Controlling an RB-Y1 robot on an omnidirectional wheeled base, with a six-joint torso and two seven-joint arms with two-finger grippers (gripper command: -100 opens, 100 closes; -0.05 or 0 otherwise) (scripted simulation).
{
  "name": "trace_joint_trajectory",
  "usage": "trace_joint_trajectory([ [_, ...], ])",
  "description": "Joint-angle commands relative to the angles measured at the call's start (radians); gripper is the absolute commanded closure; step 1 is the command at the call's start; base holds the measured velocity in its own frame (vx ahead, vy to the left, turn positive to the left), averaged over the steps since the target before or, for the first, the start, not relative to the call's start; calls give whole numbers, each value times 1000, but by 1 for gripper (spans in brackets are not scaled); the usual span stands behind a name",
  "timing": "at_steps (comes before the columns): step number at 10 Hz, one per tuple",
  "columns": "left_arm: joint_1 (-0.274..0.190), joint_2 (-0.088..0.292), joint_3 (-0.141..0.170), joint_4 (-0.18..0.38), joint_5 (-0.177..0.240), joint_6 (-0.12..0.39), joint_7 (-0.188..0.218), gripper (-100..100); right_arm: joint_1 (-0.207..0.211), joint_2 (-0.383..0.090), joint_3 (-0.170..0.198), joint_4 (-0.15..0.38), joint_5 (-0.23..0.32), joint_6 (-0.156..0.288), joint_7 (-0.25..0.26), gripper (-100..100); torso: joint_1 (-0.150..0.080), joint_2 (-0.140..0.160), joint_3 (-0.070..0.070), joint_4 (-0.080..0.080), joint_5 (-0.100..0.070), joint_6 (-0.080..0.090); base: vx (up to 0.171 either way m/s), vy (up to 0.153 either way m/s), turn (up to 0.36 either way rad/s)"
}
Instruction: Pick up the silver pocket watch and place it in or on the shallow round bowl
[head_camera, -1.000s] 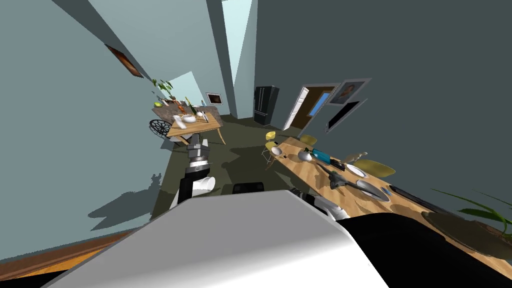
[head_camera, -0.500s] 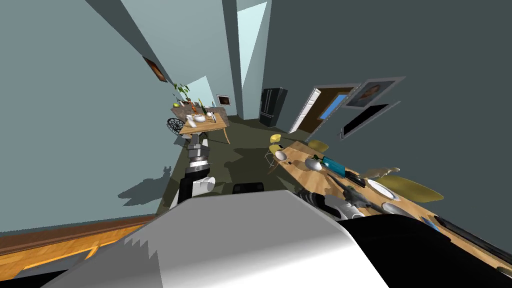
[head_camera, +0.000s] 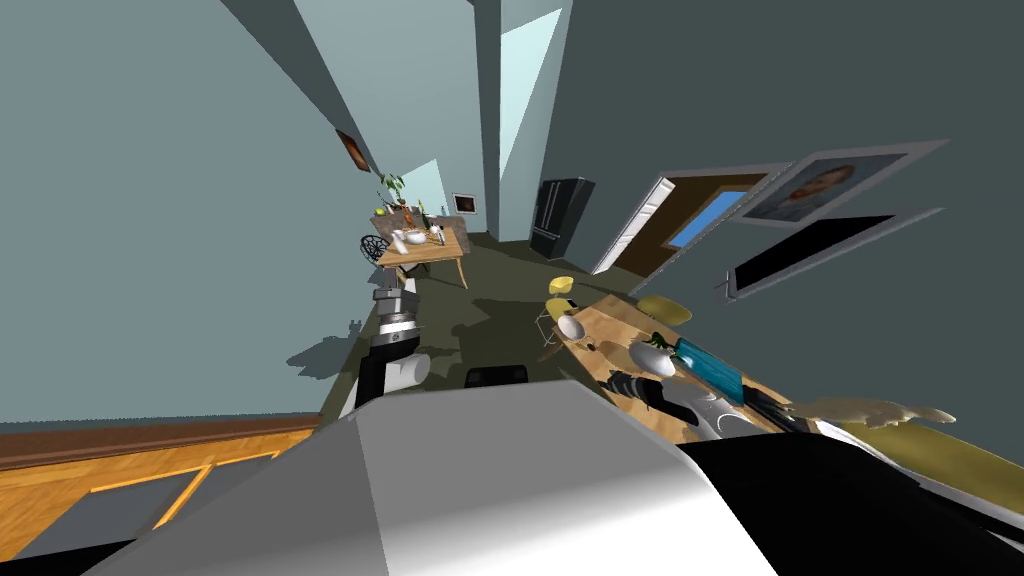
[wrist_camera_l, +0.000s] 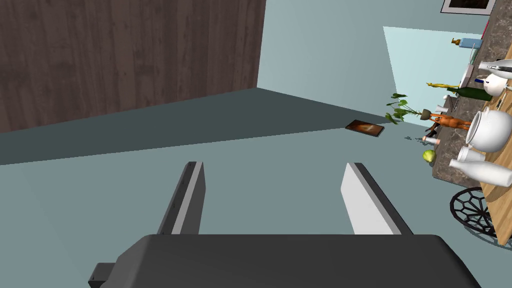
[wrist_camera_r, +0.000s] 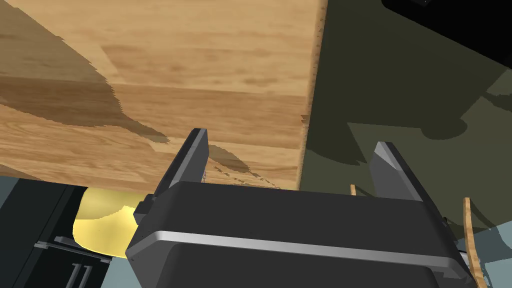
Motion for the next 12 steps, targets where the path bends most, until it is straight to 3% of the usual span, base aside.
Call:
trace_joint_trajectory([
  [1, 0, 0, 0, 0, 0, 0, 0, 0, -31, -10, 11, 33, -8, -24, -2, -100, 0, 0, 0, 0, 0, 0, 129, -93, 195],
  [3, 0, 0, 0, 0, 0, 0, 0, 0, -77, -31, 24, 55, -31, -55, -12, -100, -1, 0, 0, 0, 0, 0, 197, -119, 213],
  [4, 0, 0, 0, 0, 0, 0, 0, 0, -61, -30, 22, 39, -24, -39, -13, -100, 0, -3, -2, -1, 0, 0, 93, -48, 73],
  [5, 0, 0, 0, 0, 0, 0, 0, 0, -65, -31, 22, 40, -25, -41, -14, 0, 4, 3, 1, 0, 0, 2, 18, -11, -6],
  [6, 0, 0, 0, 0, 0, 0, 0, 0, -68, -23, 36, 43, -46, -18, -23, -100, 6, 8, 4, 2, 1, 2, -53, -19, 254],
  [10, -1, 0, 0, 0, 0, 0, 0, 0, -82, 5, 84, 52, -121, 61, -54, -100, 6, 21, 12, 5, 1, 1, -152, -35, 278],
  [11, -1, 0, 0, 0, 0, 0, 0, 0, -75, -3, 73, 45, -109, 45, -47, -100, 6, 23, 13, 5, 1, 2, -89, -16, 48],
  [12, 0, 0, 0, 0, 0, 0, 0, 0, -75, -3, 75, 45, -112, 50, -49, 100, 6, 19, 11, 4, 1, 3, -14, -3, -12],
])
